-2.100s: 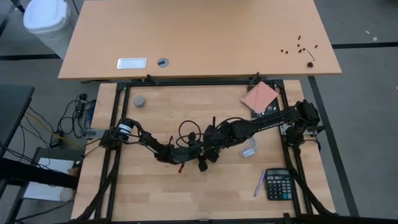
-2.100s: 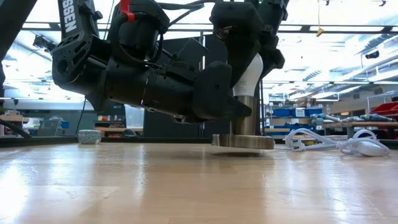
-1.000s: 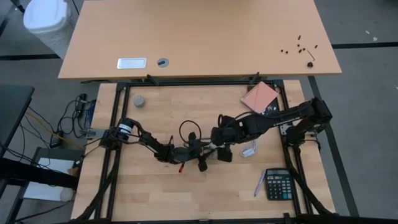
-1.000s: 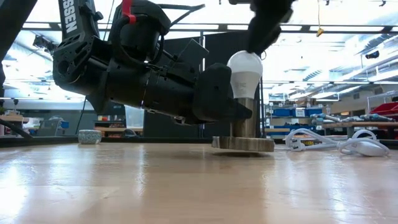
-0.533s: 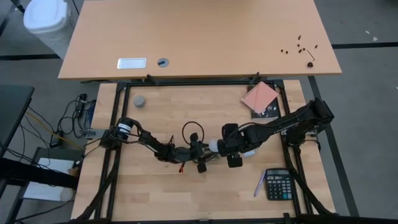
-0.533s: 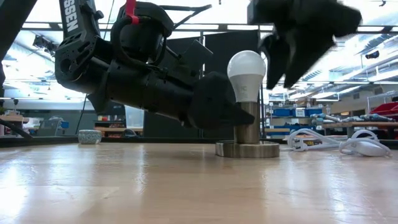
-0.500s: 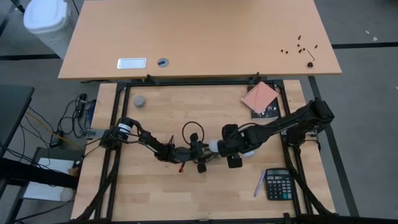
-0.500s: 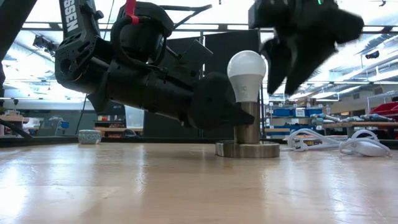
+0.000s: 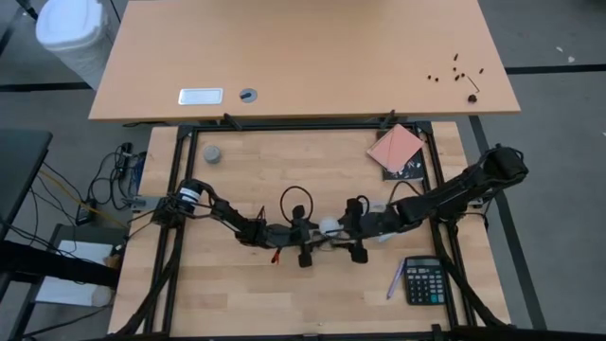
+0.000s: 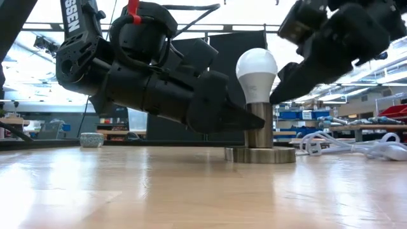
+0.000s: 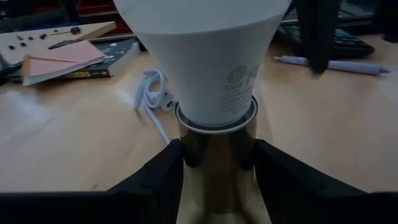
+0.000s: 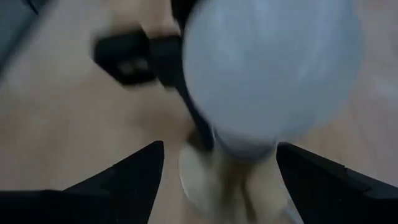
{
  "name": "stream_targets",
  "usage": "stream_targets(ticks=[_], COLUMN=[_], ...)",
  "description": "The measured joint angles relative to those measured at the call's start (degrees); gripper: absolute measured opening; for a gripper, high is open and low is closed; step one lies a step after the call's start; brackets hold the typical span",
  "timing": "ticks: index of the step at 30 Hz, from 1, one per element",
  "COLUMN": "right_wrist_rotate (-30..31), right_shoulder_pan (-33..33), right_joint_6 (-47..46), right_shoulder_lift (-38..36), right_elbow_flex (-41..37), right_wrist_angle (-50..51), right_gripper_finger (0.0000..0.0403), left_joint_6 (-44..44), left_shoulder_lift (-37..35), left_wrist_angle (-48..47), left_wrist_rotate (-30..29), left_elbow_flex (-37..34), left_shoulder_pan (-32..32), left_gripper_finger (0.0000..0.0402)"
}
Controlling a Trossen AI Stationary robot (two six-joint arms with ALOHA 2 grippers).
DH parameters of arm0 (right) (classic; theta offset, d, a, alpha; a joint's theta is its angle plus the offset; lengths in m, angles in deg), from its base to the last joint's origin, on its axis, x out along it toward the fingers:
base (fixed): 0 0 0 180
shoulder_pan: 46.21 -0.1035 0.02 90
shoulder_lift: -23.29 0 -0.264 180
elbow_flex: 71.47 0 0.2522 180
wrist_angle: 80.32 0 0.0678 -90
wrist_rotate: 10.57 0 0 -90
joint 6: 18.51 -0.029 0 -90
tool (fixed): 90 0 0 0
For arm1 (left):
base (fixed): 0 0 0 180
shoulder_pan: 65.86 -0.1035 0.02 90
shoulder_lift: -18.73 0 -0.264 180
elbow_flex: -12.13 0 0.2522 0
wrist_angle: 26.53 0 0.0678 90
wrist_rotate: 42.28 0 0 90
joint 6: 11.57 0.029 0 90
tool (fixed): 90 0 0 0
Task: Screw lightbulb
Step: Insert the white lightbulb into the golden lamp
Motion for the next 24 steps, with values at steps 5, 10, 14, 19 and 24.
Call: stream_targets(ticks=[5,10,14,19,24], right_wrist_rotate=[1.49,0.35,1.91,3.04,2.97], right_shoulder_pan=[0.22,0.89,1.42,1.66,0.24], right_joint_6=[3.83,7.81,8.31,6.92,3.45], right_shoulder_lift=[2.59,7.7,8.1,8.04,7.28], right_elbow_flex=[-0.79,1.76,3.01,3.01,3.01], right_wrist_angle=[-6.96,-11.24,-11.74,-12.57,-7.06], right_gripper_finger=[0.0319,0.0319,0.0313,0.0294,0.0274], left_joint_6=[0.31,0.0,-0.1,-0.63,-1.33], left_shoulder_lift=[0.09,0.11,0.22,0.22,0.24], left_wrist_angle=[0.22,0.38,0.89,0.9,0.9], left_wrist_rotate=[1.75,1.8,1.73,1.69,1.54], left_elbow_flex=[-0.04,-0.09,-0.09,-0.11,-0.13], left_shoulder_pan=[-0.07,-0.07,-0.07,-0.07,-0.09], left_gripper_finger=[0.0184,0.0184,0.0184,0.0184,0.0184])
